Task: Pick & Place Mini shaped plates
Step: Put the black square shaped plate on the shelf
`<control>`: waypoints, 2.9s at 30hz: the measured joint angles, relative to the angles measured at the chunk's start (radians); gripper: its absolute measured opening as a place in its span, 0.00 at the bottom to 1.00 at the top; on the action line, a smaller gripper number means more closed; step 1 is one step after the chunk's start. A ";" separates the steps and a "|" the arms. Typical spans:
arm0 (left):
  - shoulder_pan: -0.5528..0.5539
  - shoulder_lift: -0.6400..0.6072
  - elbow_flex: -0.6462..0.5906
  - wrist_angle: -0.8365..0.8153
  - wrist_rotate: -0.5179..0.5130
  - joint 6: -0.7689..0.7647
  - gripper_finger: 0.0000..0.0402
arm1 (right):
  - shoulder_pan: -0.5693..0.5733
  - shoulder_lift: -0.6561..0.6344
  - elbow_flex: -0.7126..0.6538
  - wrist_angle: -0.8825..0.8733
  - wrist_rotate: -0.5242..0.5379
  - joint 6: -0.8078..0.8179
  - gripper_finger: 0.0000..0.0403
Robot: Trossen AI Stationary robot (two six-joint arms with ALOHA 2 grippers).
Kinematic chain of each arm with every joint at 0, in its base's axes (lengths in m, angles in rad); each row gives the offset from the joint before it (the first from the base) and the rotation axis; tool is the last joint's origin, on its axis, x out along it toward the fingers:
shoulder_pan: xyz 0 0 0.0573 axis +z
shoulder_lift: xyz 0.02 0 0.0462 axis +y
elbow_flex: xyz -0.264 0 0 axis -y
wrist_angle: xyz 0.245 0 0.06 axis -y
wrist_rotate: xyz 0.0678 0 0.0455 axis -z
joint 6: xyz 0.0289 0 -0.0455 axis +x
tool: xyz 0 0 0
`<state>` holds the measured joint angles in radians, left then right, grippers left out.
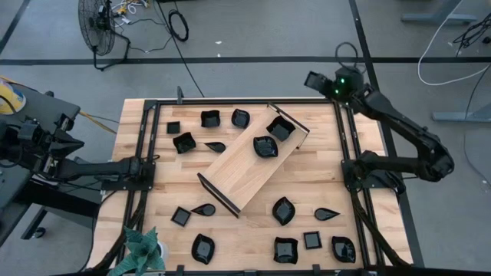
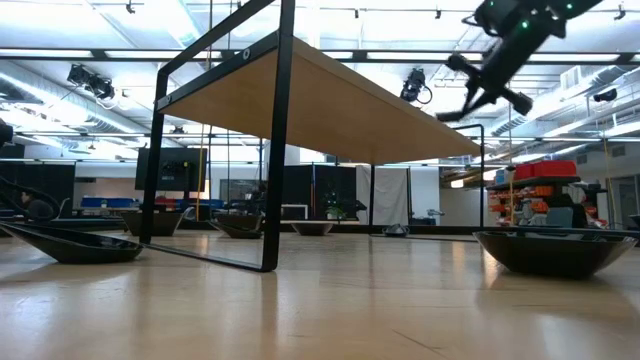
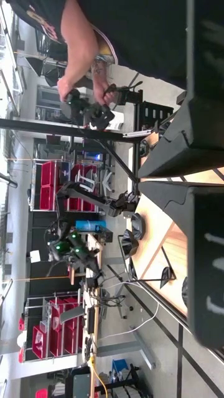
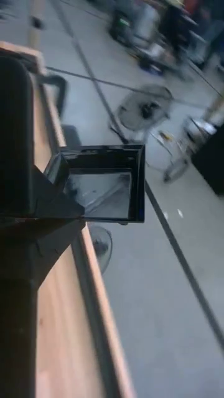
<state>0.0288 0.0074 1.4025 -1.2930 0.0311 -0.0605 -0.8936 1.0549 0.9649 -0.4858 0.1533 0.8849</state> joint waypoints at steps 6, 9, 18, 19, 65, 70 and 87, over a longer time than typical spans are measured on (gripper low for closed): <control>0.000 0.000 0.000 0.000 0.000 0.000 0.06 | 0.001 0.069 0.117 0.000 -0.170 -0.170 0.00; 0.000 0.000 0.000 0.000 0.000 0.000 0.06 | 0.009 0.099 0.155 -0.003 -0.252 -0.236 0.00; 0.000 0.000 0.000 0.000 0.000 0.000 0.06 | 0.134 0.191 0.272 -0.043 -0.436 -0.391 0.00; 0.000 0.000 0.000 0.000 0.000 0.000 0.06 | 0.153 0.201 0.285 -0.047 -0.442 -0.401 0.00; 0.000 0.000 0.000 0.000 0.000 0.000 0.06 | 0.763 0.502 0.452 -0.169 -0.596 -0.256 0.00; 0.000 0.000 0.000 0.000 0.000 0.000 0.06 | 0.782 0.533 0.452 -0.168 -0.599 -0.197 0.00; 0.000 0.000 0.000 0.000 0.000 0.000 0.06 | 0.784 0.587 0.450 -0.175 -0.605 -0.124 0.00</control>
<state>0.0284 0.0071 1.4025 -1.2930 0.0309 -0.0605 -0.1097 1.6419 1.4152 -0.6606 -0.4522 0.7606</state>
